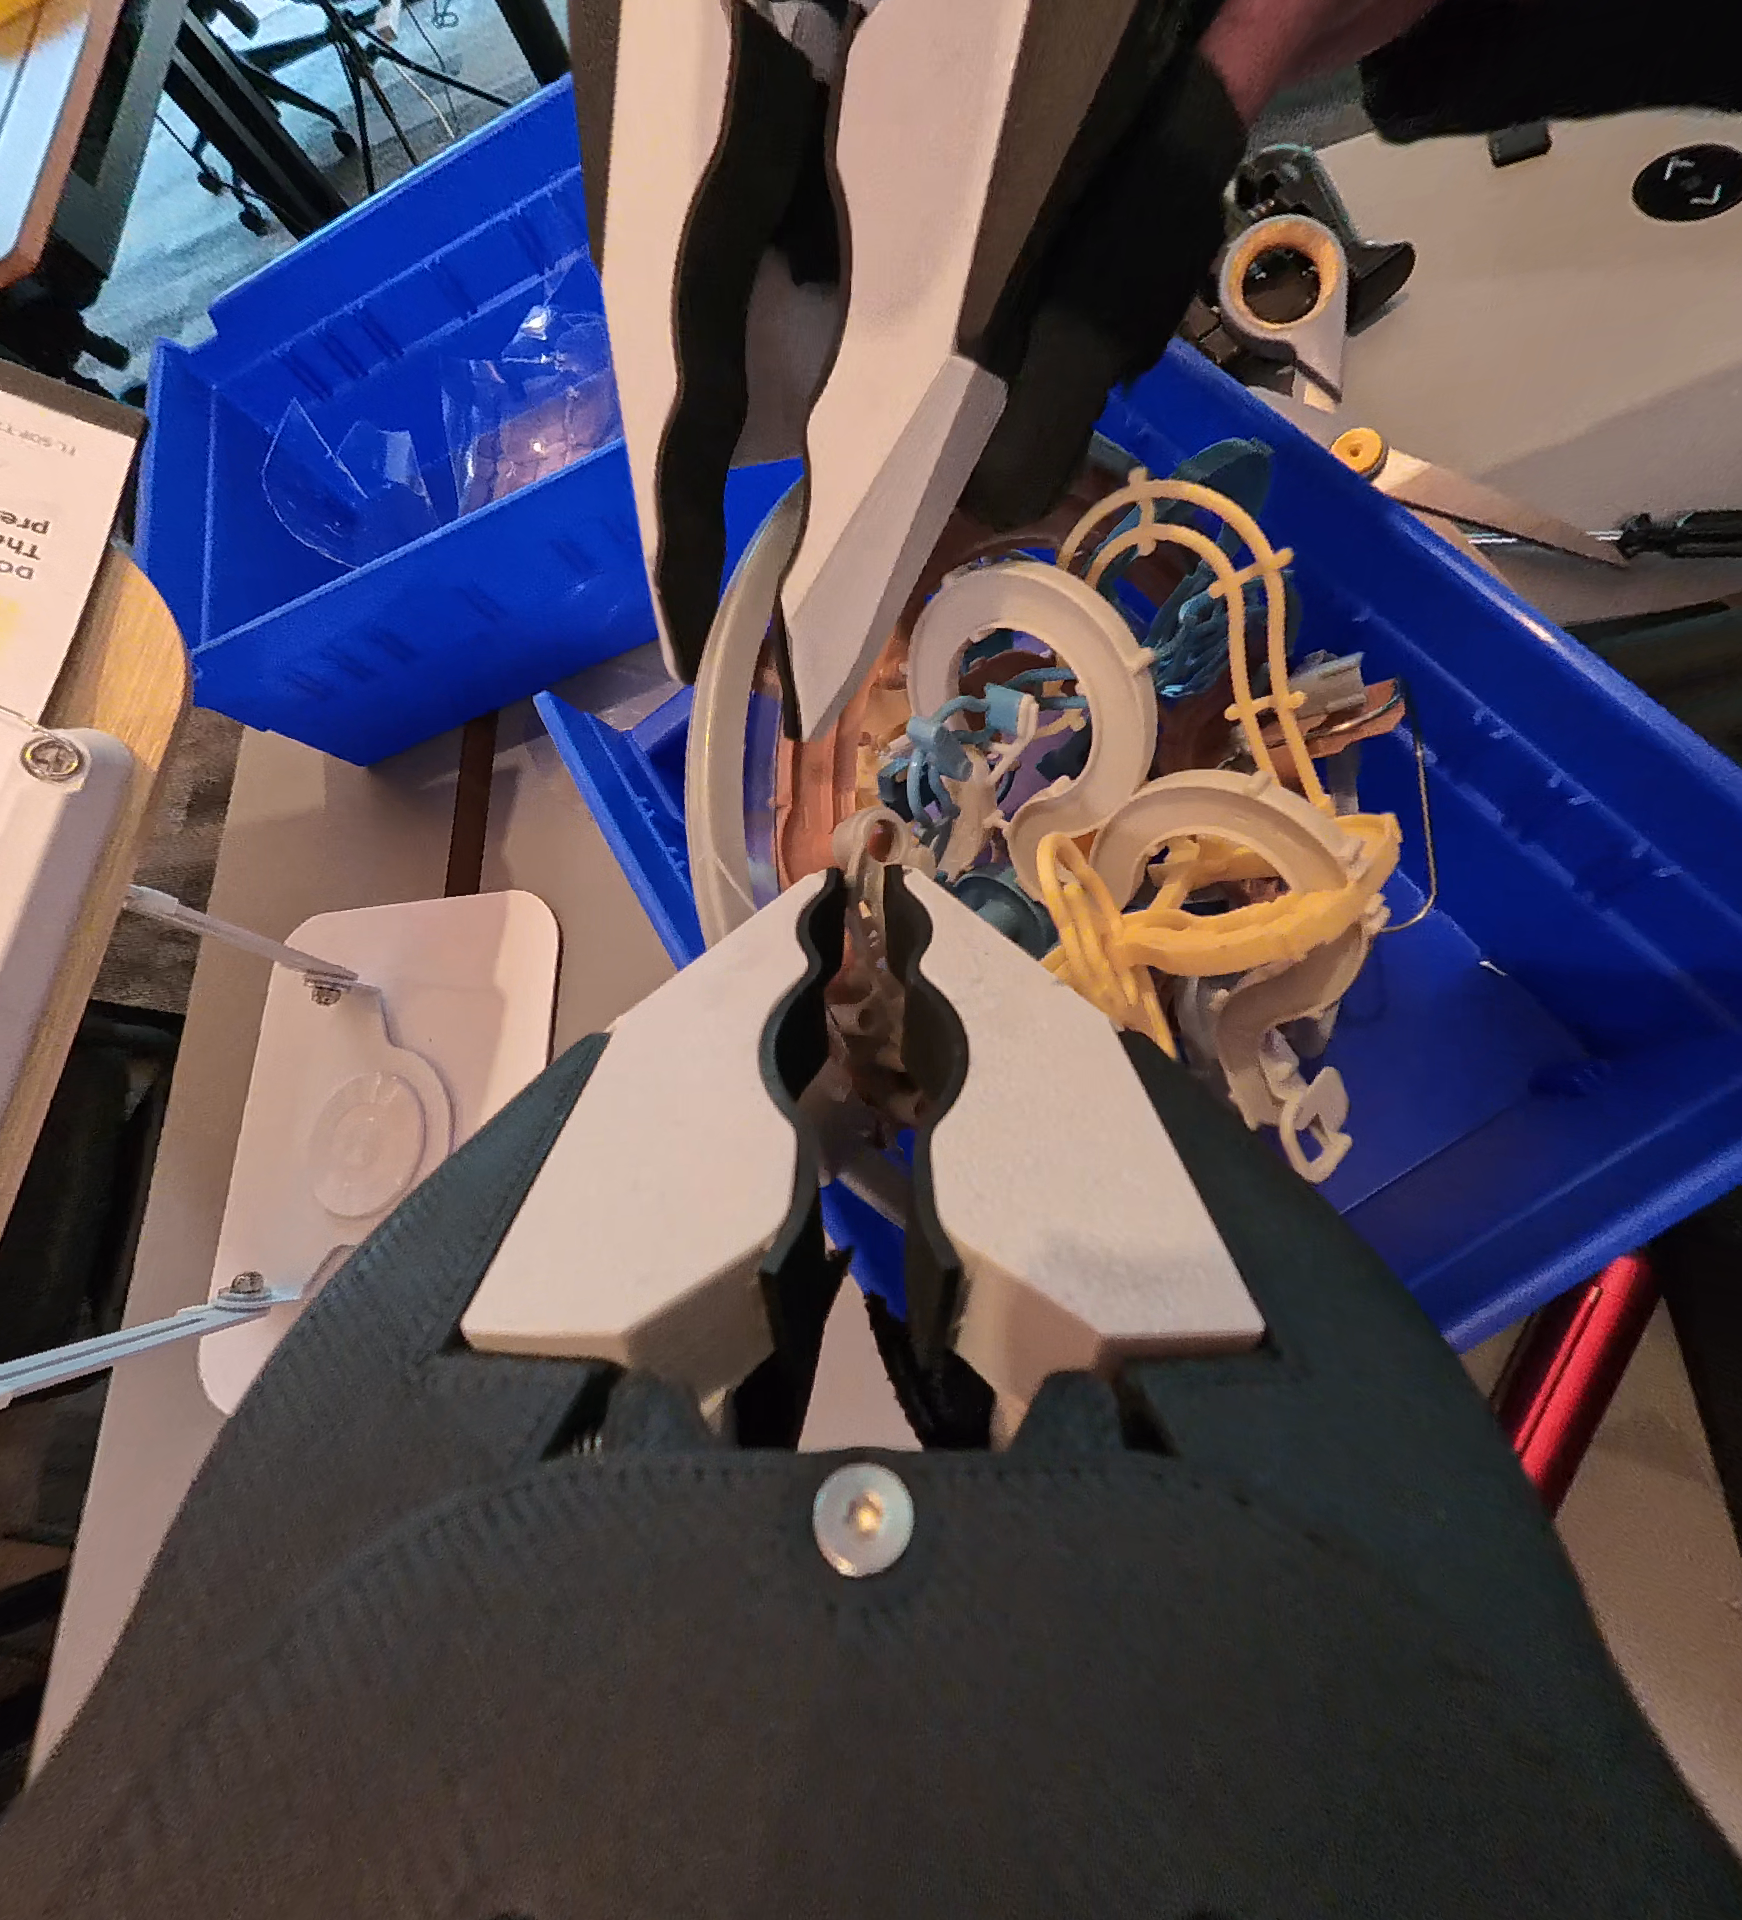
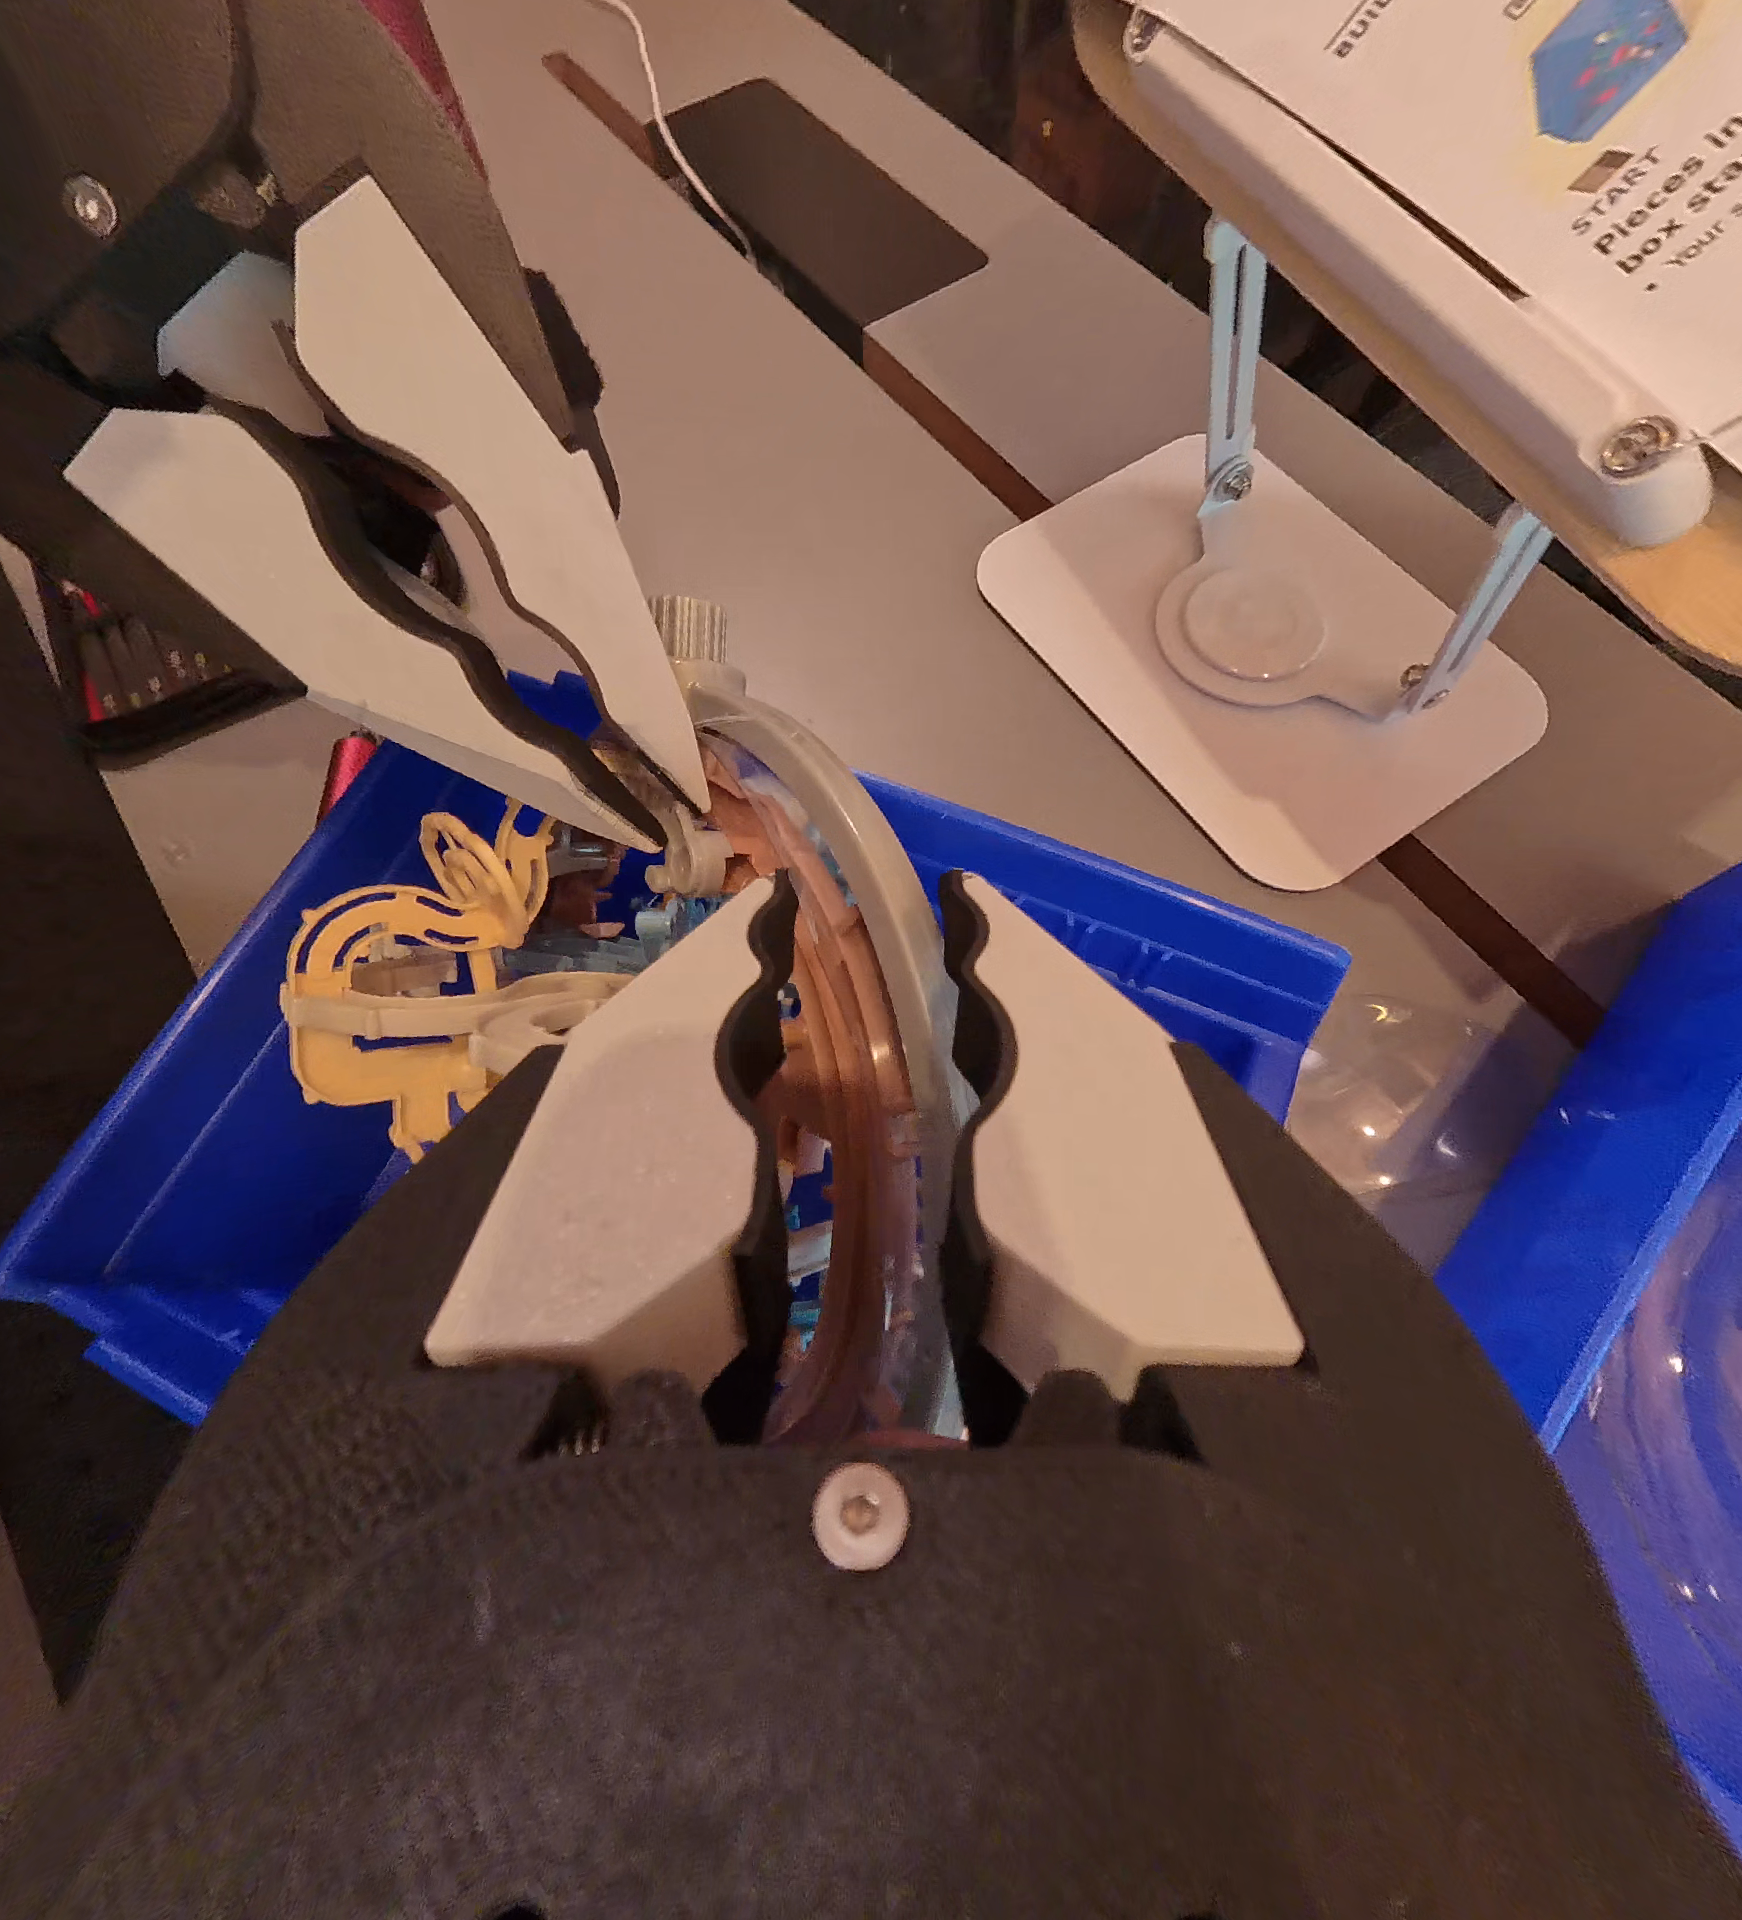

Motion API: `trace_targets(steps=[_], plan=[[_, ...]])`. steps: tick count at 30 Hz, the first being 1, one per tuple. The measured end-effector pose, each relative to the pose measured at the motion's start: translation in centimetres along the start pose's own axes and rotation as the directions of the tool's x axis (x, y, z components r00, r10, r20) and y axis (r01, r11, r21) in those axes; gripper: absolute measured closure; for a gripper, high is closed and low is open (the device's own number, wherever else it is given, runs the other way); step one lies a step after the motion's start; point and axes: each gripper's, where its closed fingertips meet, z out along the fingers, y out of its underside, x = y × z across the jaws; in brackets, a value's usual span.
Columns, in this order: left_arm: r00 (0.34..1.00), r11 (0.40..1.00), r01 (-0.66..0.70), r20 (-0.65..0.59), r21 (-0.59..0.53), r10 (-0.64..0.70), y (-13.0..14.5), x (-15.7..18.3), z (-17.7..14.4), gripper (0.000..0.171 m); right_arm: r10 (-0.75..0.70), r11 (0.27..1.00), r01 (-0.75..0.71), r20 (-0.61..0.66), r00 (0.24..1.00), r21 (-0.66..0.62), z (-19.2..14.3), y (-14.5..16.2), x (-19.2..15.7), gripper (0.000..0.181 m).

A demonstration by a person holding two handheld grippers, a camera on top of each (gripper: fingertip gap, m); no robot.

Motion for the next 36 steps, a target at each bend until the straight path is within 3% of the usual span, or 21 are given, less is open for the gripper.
trace_targets(steps=[4, 11, 27, 31, 33, 34, 36], plan=[[1.0, 0.999, 0.02, -0.007, 0.046, -0.02, -0.2, 0.3, -0.1, 0.167, -0.014, 1.0, 0.014, 0.031, 0.999, -0.008, 0.0, 0.1, -0.2, 0.157], [0.999, 0.995, 0.038, 0.031, 0.095, -0.041, -0.6, 1.0, -0.1, 0.167, -0.062, 0.998, 0.062, -0.031, 0.998, 0.002, 0.2, 0.3, -0.1, 0.162], [0.983, 0.994, 0.008, 0.183, 0.11, -0.029, -0.6, 1.1, 0.0, 0.171, -0.055, 0.998, 0.058, -0.068, 0.996, 0.03, 0.5, 0.8, -0.4, 0.168], [0.986, 0.987, 0.08, 0.134, 0.143, -0.099, -0.5, 1.0, -0.3, 0.171, -0.077, 0.996, 0.081, -0.062, 0.995, 0.05, 0.3, 0.6, -0.7, 0.166], [0.987, 0.977, 0.077, 0.123, 0.197, -0.102, -1.0, 0.8, -1.5, 0.163, -0.076, 0.994, 0.081, -0.062, 0.995, 0.077, 0.1, 0.5, -0.9, 0.166], [0.986, 0.974, 0.101, 0.11, 0.203, -0.126, -0.8, 0.5, -2.1, 0.15, -0.075, 0.992, 0.081, -0.06, 0.995, 0.095, -0.2, 0.6, -1.0, 0.166], [0.976, 0.968, 0.21, 0.031, 0.137, -0.216, 1.3, 0.1, -2.3, 0.126, -0.095, 0.986, 0.104, -0.076, 0.993, 0.13, -0.8, 0.6, -1.3, 0.166]])
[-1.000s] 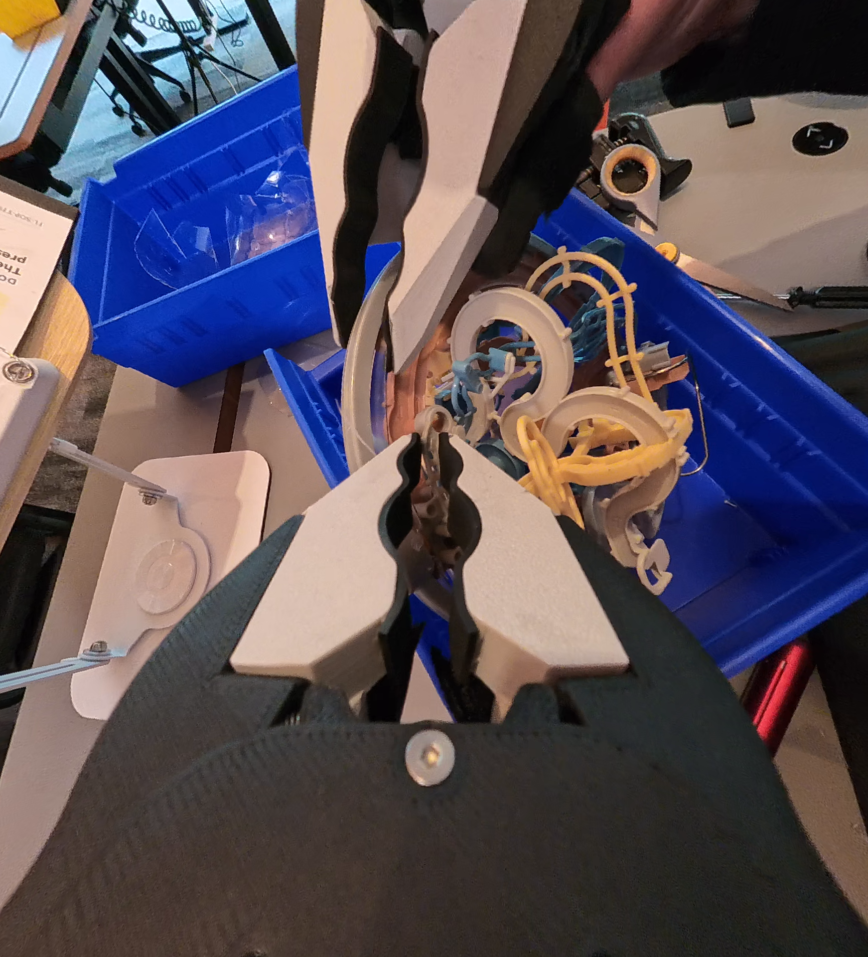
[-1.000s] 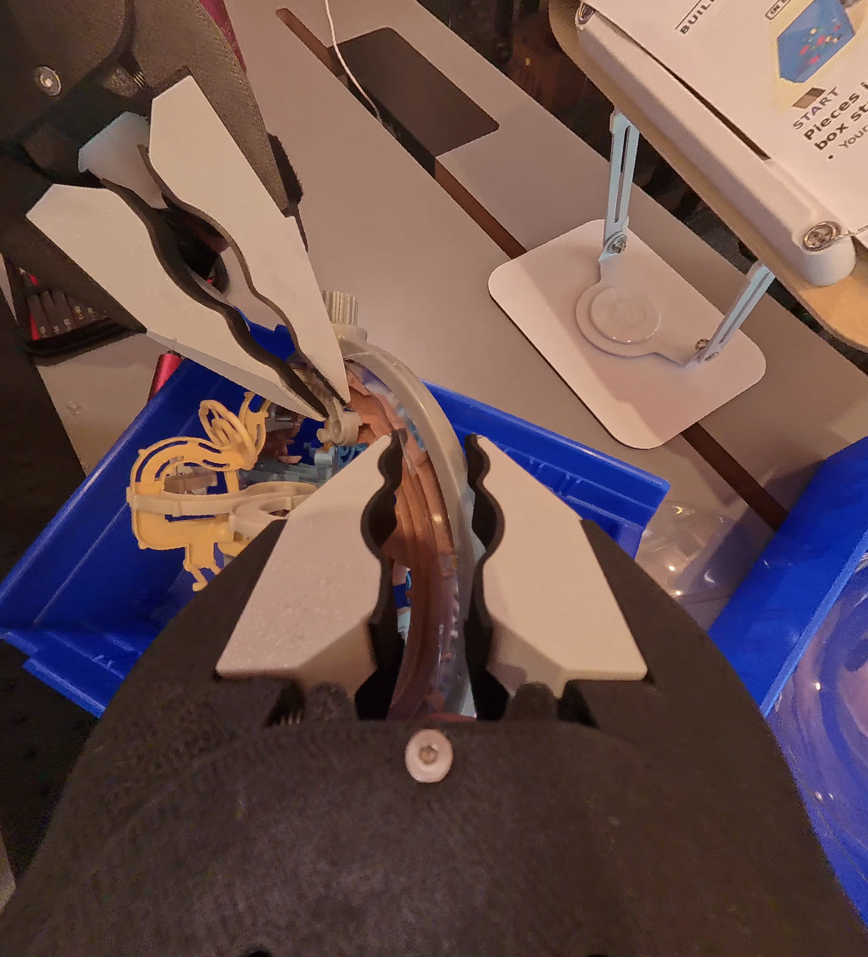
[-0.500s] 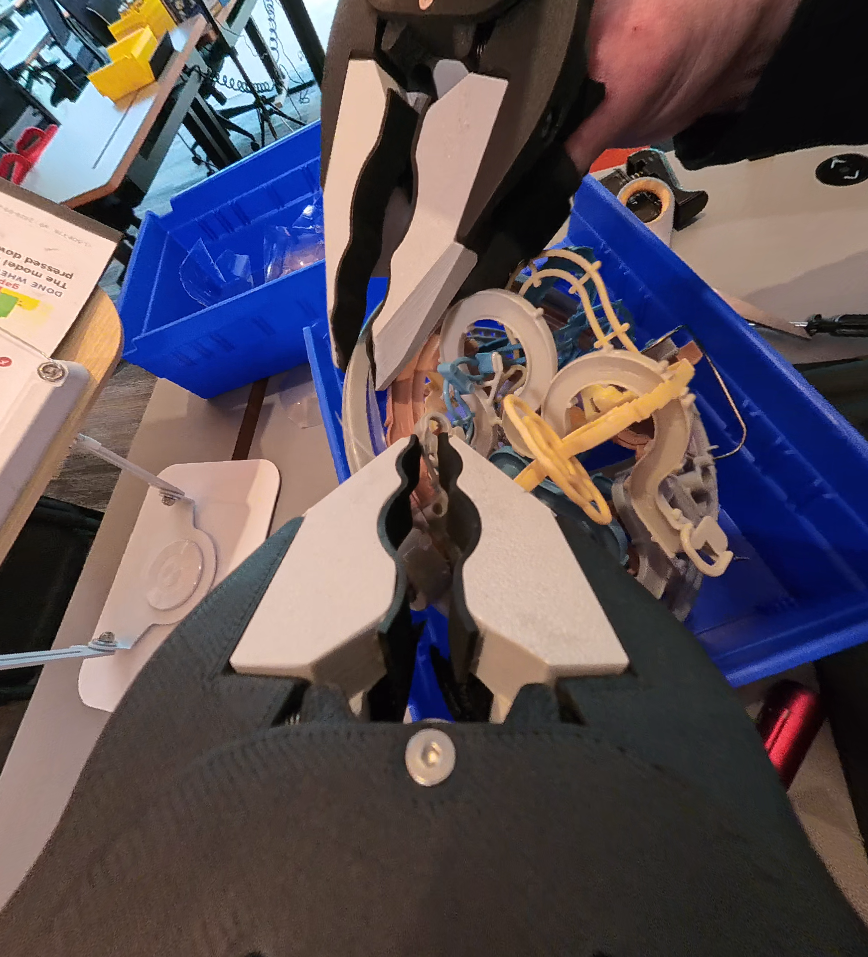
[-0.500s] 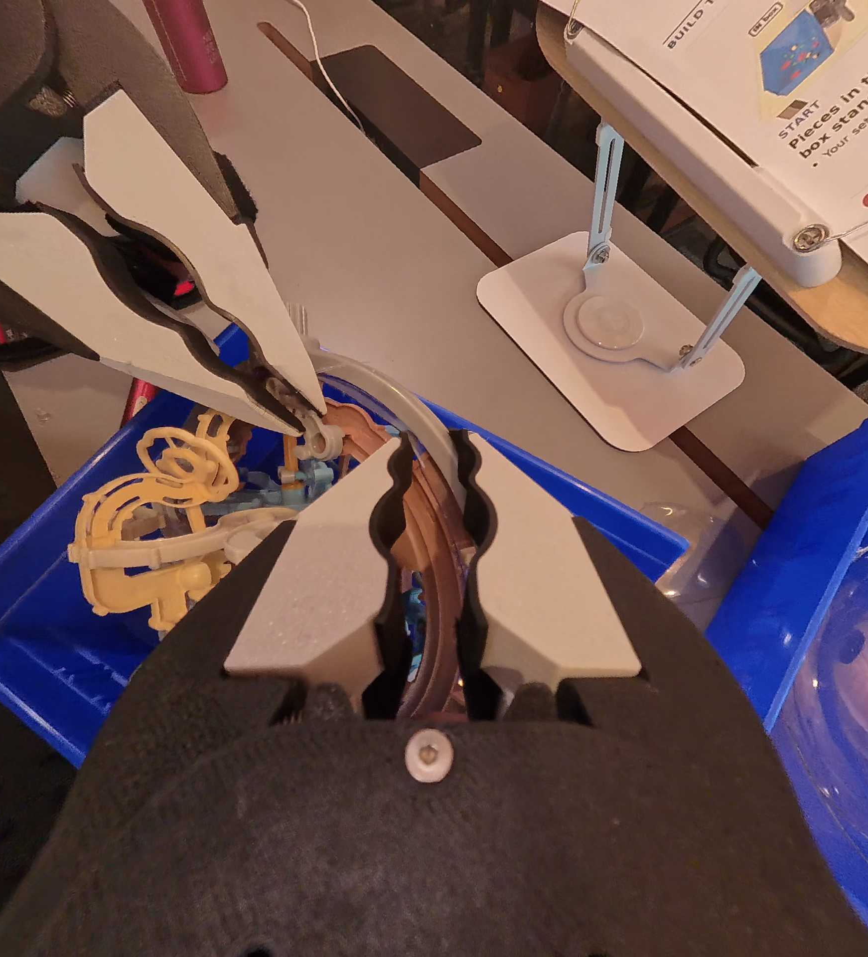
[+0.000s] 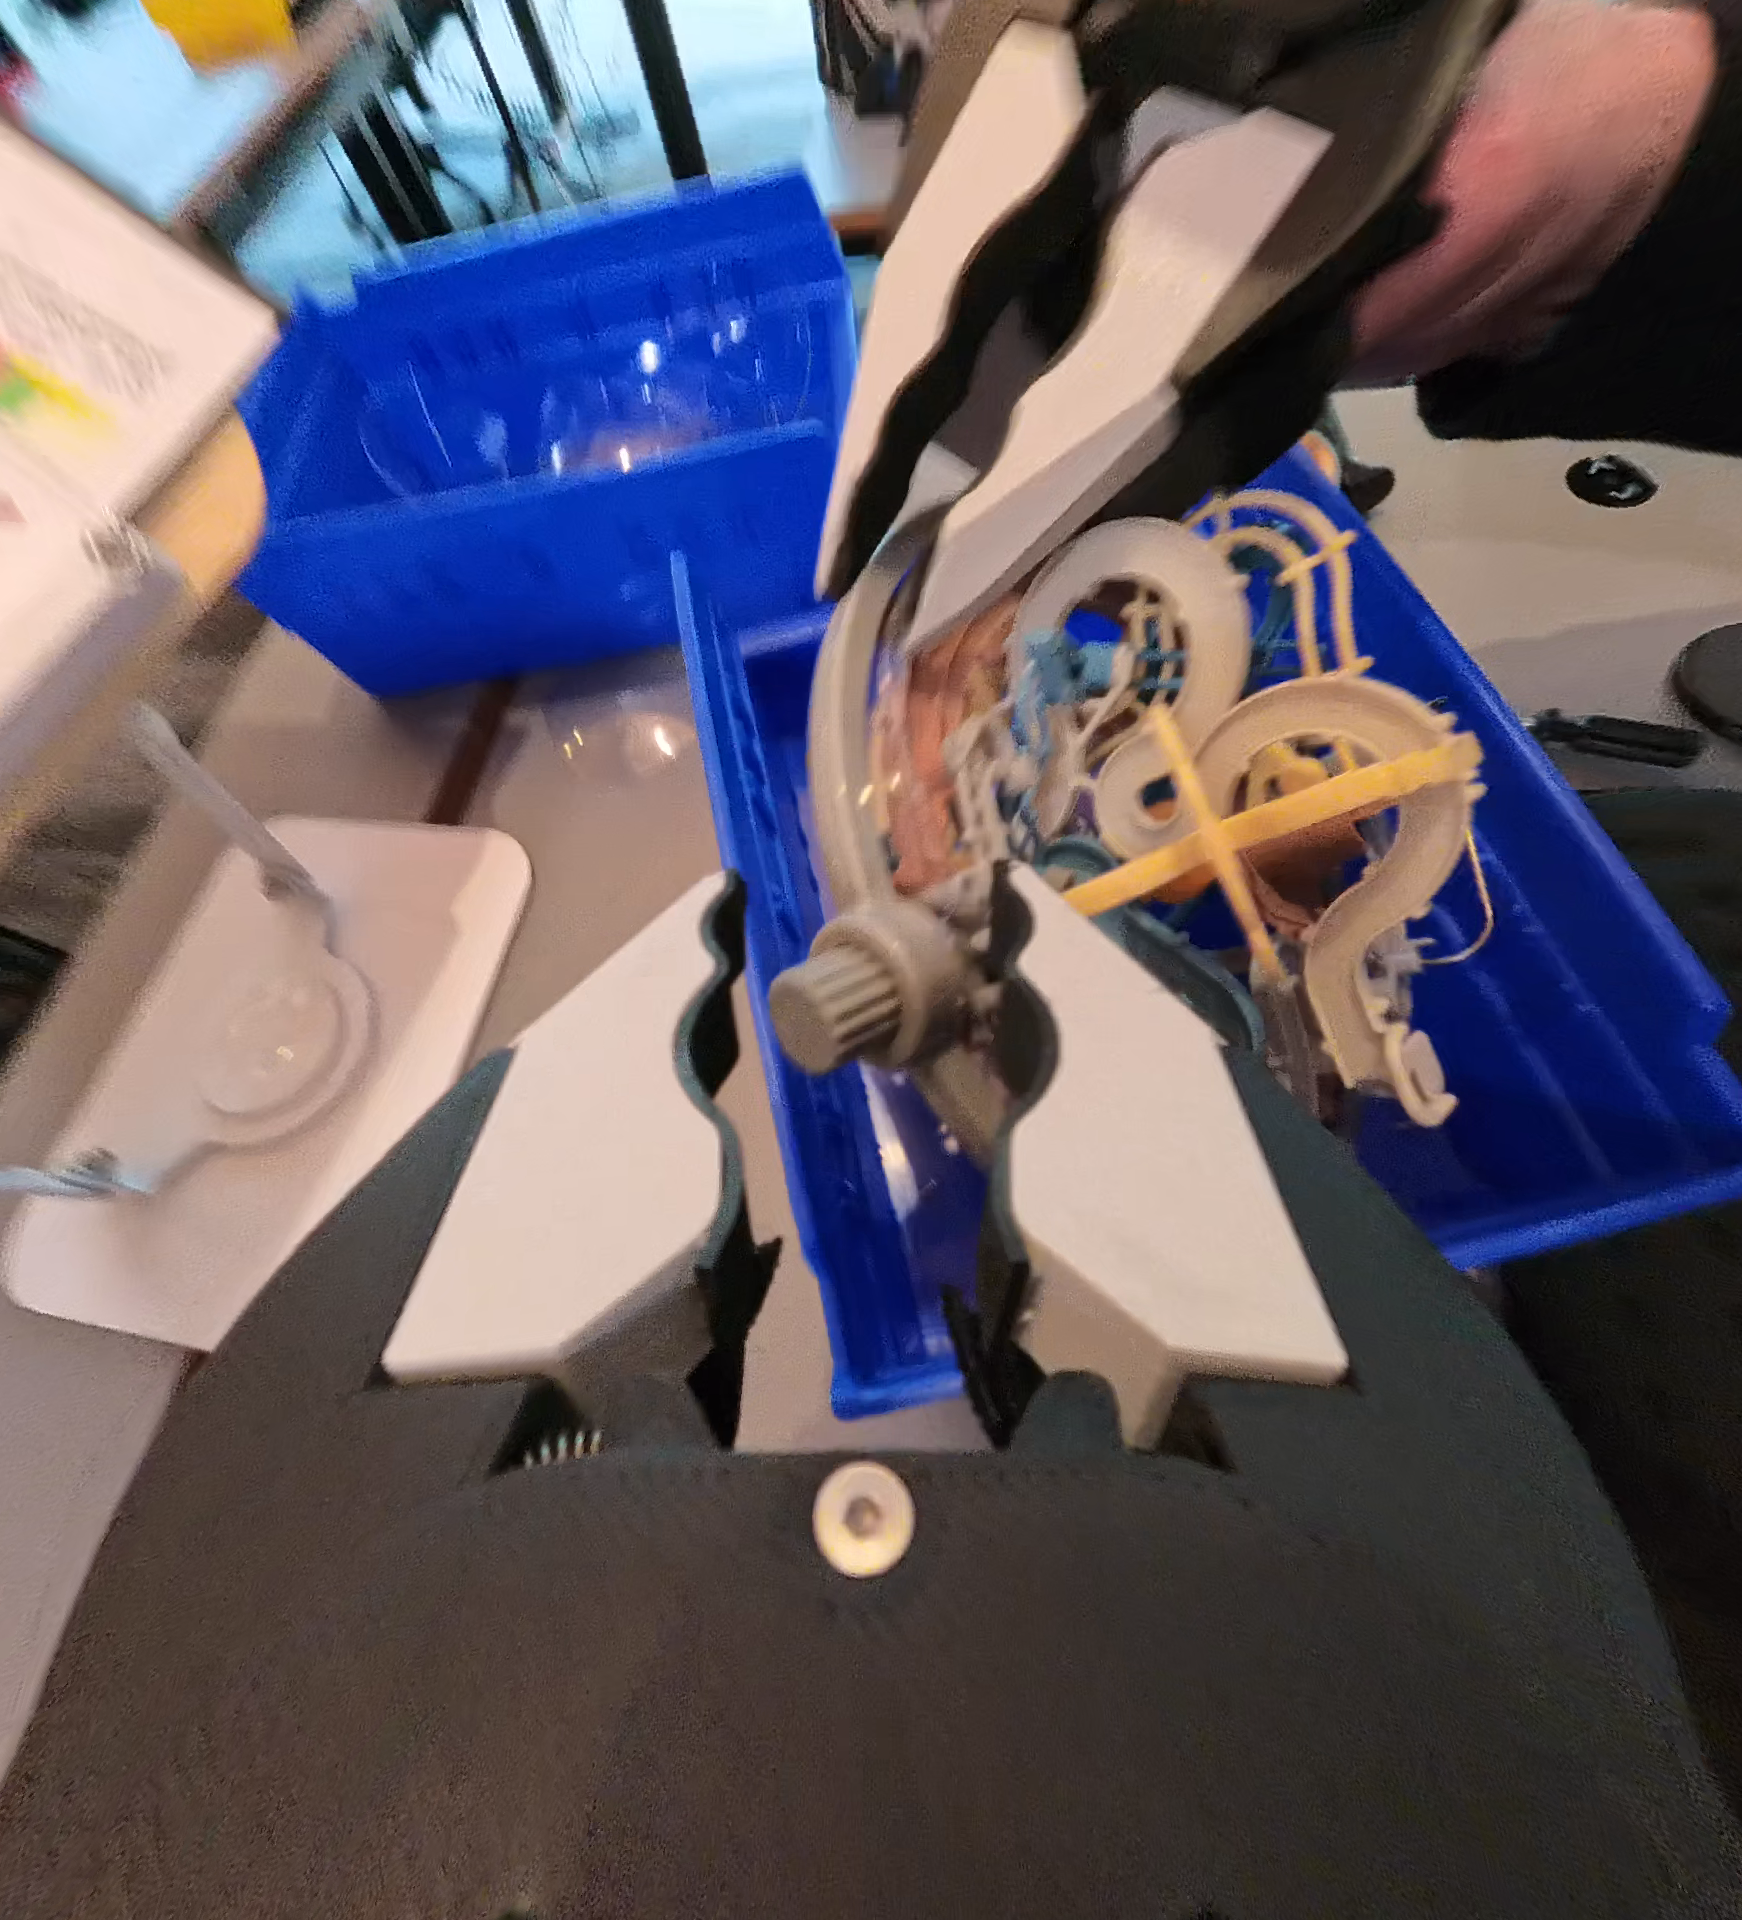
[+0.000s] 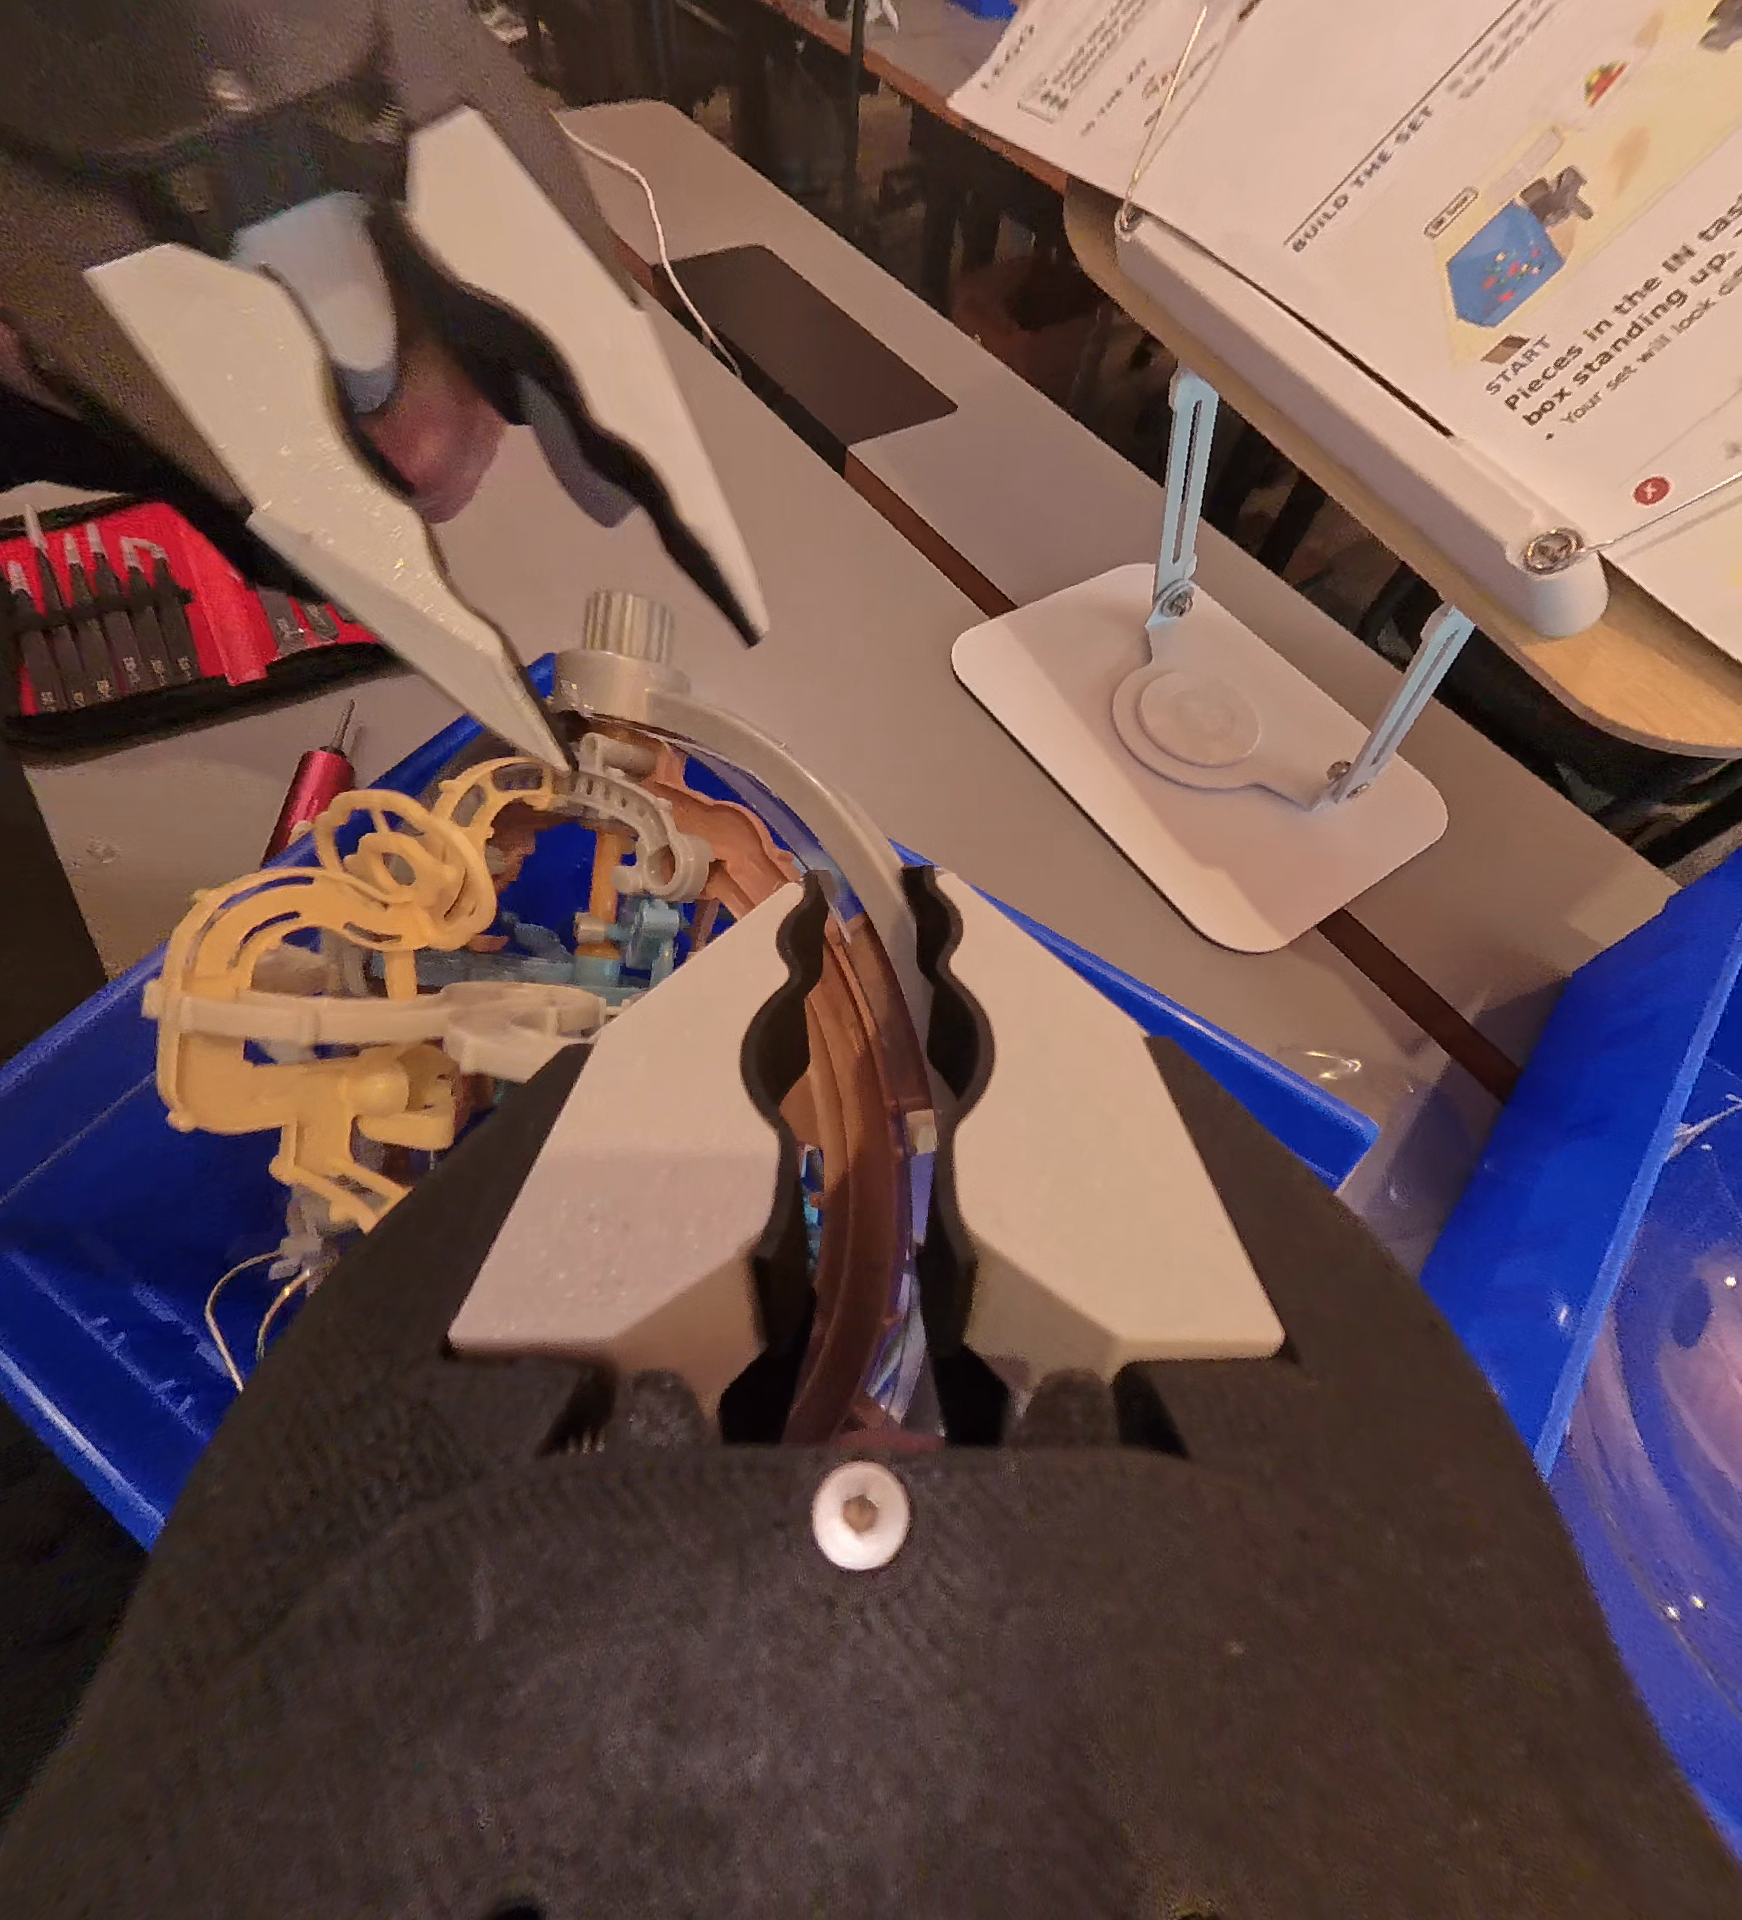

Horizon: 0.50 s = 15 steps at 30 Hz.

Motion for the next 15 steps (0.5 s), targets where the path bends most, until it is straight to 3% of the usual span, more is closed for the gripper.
trace_targets(steps=[2, 4, 8, 9, 15], plan=[[0.993, 0.996, 0.091, -0.075, 0.011, -0.09, 0.8, -0.3, -0.7, 0.12, -0.02, 0.999, 0.02, -0.017, 1.0, 0.028, -0.4, -0.1, -0.2, 0.167], [0.963, 0.984, 0.171, -0.203, -0.046, -0.177, 2.1, 0.6, -1.0, 0.124, -0.031, 0.999, 0.032, -0.024, 0.999, 0.044, -0.7, -0.3, -0.3, 0.167], [0.894, 0.951, 0.31, -0.344, 0.007, -0.289, 1.8, 0.8, -0.7, 0.134, -0.041, 0.997, 0.042, -0.015, 0.999, 0.064, -1.0, -0.3, -0.7, 0.166], [0.884, 0.946, 0.324, -0.364, 0.025, -0.293, 1.7, 0.7, -0.7, 0.14, -0.041, 0.997, 0.042, -0.015, 0.999, 0.062, -1.1, -0.3, -0.8, 0.166], [0.865, 0.931, 0.361, -0.394, 0.059, -0.31, 1.2, 0.8, -0.7, 0.142, -0.024, 0.998, 0.025, -0.016, 1.0, 0.053, -2.7, -0.8, -1.4, 0.165]])
